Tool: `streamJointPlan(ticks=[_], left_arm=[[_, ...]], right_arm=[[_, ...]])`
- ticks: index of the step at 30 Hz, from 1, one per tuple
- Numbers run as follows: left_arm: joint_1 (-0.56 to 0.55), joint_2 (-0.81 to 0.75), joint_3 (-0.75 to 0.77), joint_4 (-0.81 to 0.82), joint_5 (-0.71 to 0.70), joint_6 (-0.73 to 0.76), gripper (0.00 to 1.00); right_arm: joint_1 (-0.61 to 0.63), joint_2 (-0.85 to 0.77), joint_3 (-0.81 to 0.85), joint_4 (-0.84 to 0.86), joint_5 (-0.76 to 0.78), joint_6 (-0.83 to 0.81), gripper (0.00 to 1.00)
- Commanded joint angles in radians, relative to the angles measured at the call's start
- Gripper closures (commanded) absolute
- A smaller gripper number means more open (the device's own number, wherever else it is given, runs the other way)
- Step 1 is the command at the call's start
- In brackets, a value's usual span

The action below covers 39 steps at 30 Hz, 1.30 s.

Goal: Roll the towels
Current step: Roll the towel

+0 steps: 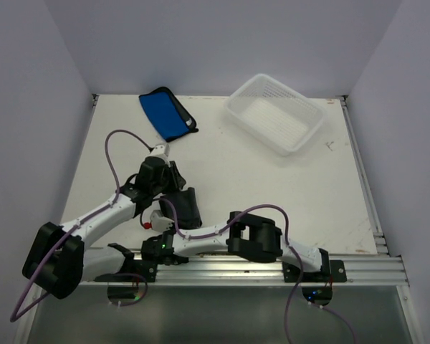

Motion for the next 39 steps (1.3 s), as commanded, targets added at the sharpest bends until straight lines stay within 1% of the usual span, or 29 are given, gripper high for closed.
streamJointPlan(ticks=[1,2,5,6,9,12,16,17,20,23,25,28,31,32,34,35,38,39], left_arm=[[0.005,-0.019,-0.040,0.207,0.219,0.033,0.64],[0.005,-0.005,-0.046,0.274,0.305,0.033,0.64],[0.005,0.076,-0.063,0.363,0.419,0.026,0.66],[0.005,0.098,-0.076,0.426,0.477,0.023,0.66],[0.005,0.180,-0.092,0.492,0.513,0.013,0.67],[0.003,0.228,-0.089,0.496,0.519,0.018,0.68],[0.005,0.286,-0.092,0.467,0.482,0.026,0.70],[0.005,0.288,-0.093,0.444,0.461,0.023,0.70],[0.005,0.270,-0.133,0.443,0.392,-0.009,0.71],[0.005,0.234,-0.187,0.474,0.331,-0.043,0.71],[0.005,0.231,-0.219,0.489,0.309,-0.059,0.71],[0.005,0.242,-0.265,0.549,0.297,-0.091,0.71],[0.005,0.253,-0.306,0.614,0.284,-0.115,0.71],[0.005,0.253,-0.323,0.630,0.271,-0.126,0.71],[0.005,0.254,-0.340,0.647,0.257,-0.132,0.71],[0.005,0.254,-0.354,0.661,0.246,-0.140,0.71],[0.005,0.265,-0.362,0.681,0.249,-0.155,0.71],[0.005,0.265,-0.363,0.687,0.249,-0.158,0.71]], right_arm=[[0.003,0.077,-0.006,0.042,-0.220,0.034,1.00],[0.003,0.079,-0.006,0.043,-0.220,0.033,1.00],[0.003,0.087,0.004,0.036,-0.225,0.031,1.00],[0.003,0.088,0.009,0.031,-0.228,0.030,1.00],[0.004,0.097,0.020,0.022,-0.234,0.024,1.00],[0.003,0.093,0.014,0.026,-0.236,0.024,1.00],[0.003,0.090,0.007,0.031,-0.234,0.025,1.00],[0.005,0.088,0.007,0.031,-0.233,0.025,1.00],[0.003,0.085,0.006,0.028,-0.229,0.033,1.00],[0.003,0.079,-0.003,0.036,-0.228,0.031,1.00],[0.003,0.081,0.000,0.033,-0.231,0.030,0.97],[0.003,0.079,0.000,0.030,-0.231,0.033,0.89],[0.003,0.059,-0.013,0.033,-0.226,0.034,0.85],[0.003,0.039,-0.028,0.039,-0.223,0.034,0.80],[0.003,0.016,-0.045,0.046,-0.220,0.034,0.74],[0.003,-0.007,-0.063,0.054,-0.219,0.037,0.68],[0.007,-0.054,-0.097,0.071,-0.232,0.045,0.58],[0.014,-0.067,-0.103,0.074,-0.233,0.051,0.56]])
